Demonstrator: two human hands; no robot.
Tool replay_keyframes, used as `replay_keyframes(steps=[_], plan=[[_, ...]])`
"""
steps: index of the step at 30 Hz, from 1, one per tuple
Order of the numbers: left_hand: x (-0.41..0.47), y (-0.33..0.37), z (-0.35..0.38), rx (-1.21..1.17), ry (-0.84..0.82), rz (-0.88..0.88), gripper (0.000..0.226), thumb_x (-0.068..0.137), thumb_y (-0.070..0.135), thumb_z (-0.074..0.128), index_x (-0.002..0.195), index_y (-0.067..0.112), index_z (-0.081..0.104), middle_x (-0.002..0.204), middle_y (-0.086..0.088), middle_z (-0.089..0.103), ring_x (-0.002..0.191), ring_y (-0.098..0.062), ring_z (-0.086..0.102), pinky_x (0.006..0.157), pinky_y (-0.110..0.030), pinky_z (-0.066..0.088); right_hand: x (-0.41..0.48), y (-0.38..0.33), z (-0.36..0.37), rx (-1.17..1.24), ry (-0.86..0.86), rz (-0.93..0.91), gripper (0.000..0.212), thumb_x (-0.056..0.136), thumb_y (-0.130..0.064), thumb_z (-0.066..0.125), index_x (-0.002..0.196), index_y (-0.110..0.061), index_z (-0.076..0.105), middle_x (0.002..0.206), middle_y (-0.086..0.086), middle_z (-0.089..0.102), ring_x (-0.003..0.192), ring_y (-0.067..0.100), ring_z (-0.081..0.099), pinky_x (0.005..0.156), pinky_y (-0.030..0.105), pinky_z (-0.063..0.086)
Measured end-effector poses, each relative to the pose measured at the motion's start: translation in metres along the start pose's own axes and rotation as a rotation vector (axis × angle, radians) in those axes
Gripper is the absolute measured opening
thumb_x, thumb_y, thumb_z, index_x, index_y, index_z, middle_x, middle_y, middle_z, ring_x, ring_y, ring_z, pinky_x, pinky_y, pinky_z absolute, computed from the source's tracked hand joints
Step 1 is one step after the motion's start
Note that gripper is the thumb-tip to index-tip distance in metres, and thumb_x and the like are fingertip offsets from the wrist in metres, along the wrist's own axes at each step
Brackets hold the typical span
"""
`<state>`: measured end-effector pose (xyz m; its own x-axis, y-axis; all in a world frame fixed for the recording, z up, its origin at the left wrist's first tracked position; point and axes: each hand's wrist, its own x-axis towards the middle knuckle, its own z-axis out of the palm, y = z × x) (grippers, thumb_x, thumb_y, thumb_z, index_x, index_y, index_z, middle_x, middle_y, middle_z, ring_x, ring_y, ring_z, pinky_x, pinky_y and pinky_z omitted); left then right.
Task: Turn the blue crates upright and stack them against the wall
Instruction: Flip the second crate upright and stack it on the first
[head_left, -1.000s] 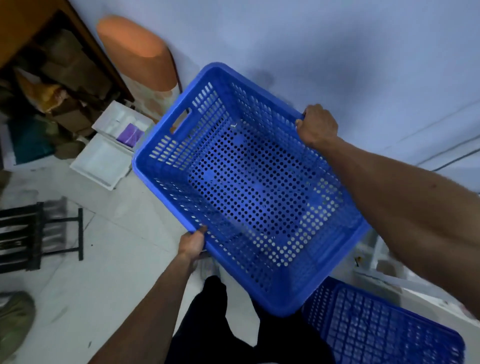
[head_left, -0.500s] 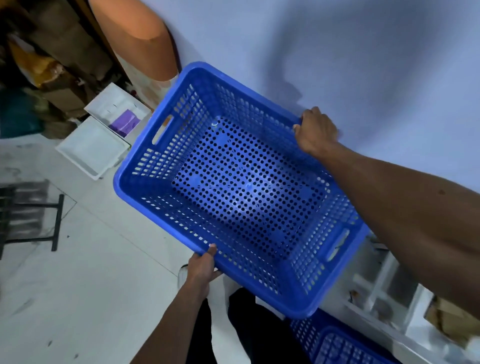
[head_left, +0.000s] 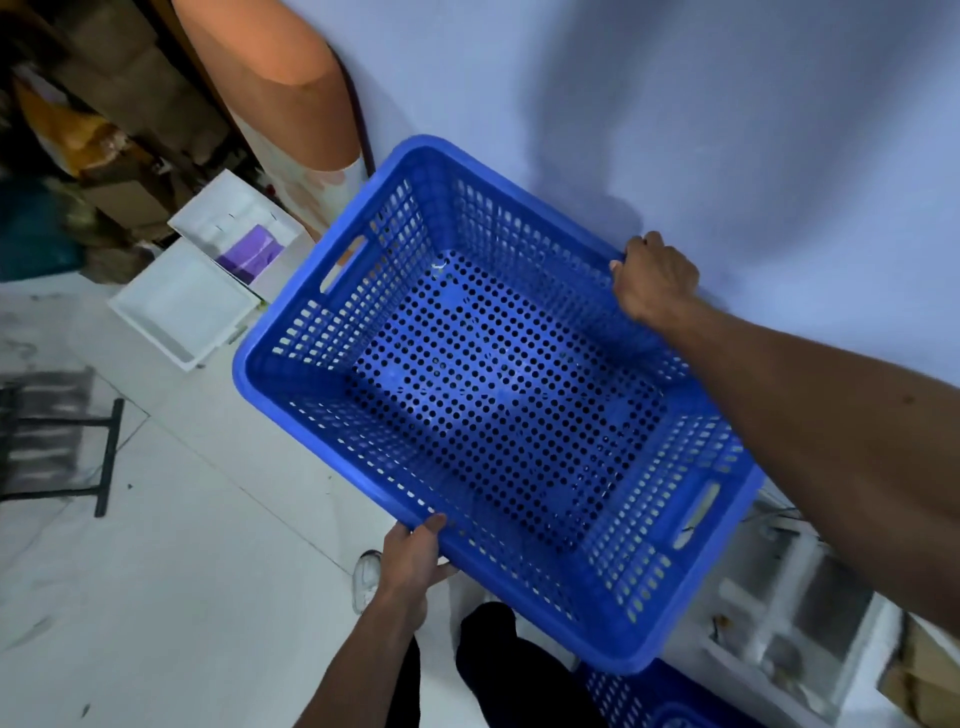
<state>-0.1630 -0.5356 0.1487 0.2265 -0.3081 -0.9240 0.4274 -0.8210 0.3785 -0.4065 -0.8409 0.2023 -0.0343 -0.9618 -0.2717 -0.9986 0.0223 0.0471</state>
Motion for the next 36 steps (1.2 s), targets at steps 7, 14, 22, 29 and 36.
replay_keyframes(steps=[7, 14, 22, 29, 36], plan=[[0.002, -0.001, -0.003, 0.014, -0.009, -0.053, 0.023, 0.088, 0.001, 0.065, 0.111, 0.005, 0.065, 0.104, -0.02, 0.076, 0.091, -0.032, 0.073, 0.054, -0.033, 0.059, 0.0, 0.018, 0.02, 0.033, -0.147, 0.029, 0.041, 0.102, -0.026, 0.048, 0.135, -0.001, 0.045, 0.141, 0.016, 0.042, 0.115, 0.037, 0.053, 0.084, 0.041, 0.044], [0.001, 0.01, 0.011, 0.042, -0.026, -0.084, 0.028, 0.087, 0.002, 0.065, 0.115, 0.002, 0.062, 0.099, -0.021, 0.076, 0.092, -0.031, 0.073, 0.059, -0.036, 0.061, -0.011, 0.024, 0.016, 0.043, -0.257, 0.013, 0.062, 0.097, -0.017, 0.048, 0.152, -0.003, 0.022, 0.155, 0.018, 0.027, 0.128, 0.039, 0.044, 0.103, 0.046, 0.041], [0.005, 0.014, 0.017, 0.096, -0.043, -0.114, 0.035, 0.087, 0.002, 0.063, 0.122, 0.001, 0.06, 0.11, -0.02, 0.074, 0.103, -0.033, 0.071, 0.064, -0.038, 0.061, -0.031, 0.039, 0.01, 0.065, -0.307, -0.036, 0.072, 0.098, -0.028, 0.046, 0.156, -0.007, 0.01, 0.161, 0.016, 0.018, 0.142, 0.037, 0.029, 0.114, 0.047, 0.03], [0.002, 0.022, 0.019, 0.176, -0.045, -0.116, 0.027, 0.088, 0.001, 0.063, 0.115, 0.005, 0.058, 0.107, -0.016, 0.069, 0.095, -0.031, 0.069, 0.068, -0.044, 0.06, -0.087, 0.044, 0.009, 0.045, -0.304, -0.173, 0.074, 0.098, -0.03, 0.049, 0.157, -0.009, 0.009, 0.164, 0.013, 0.01, 0.148, 0.032, 0.02, 0.119, 0.047, 0.022], [-0.003, 0.029, 0.013, 0.336, -0.079, -0.11, 0.019, 0.093, 0.009, 0.064, 0.111, 0.007, 0.058, 0.108, -0.014, 0.061, 0.091, -0.034, 0.068, 0.072, -0.049, 0.061, -0.171, 0.015, 0.041, 0.079, -0.372, -0.289, 0.073, 0.097, -0.044, 0.049, 0.155, -0.012, 0.019, 0.161, 0.011, 0.024, 0.144, 0.029, 0.03, 0.118, 0.047, 0.025]])
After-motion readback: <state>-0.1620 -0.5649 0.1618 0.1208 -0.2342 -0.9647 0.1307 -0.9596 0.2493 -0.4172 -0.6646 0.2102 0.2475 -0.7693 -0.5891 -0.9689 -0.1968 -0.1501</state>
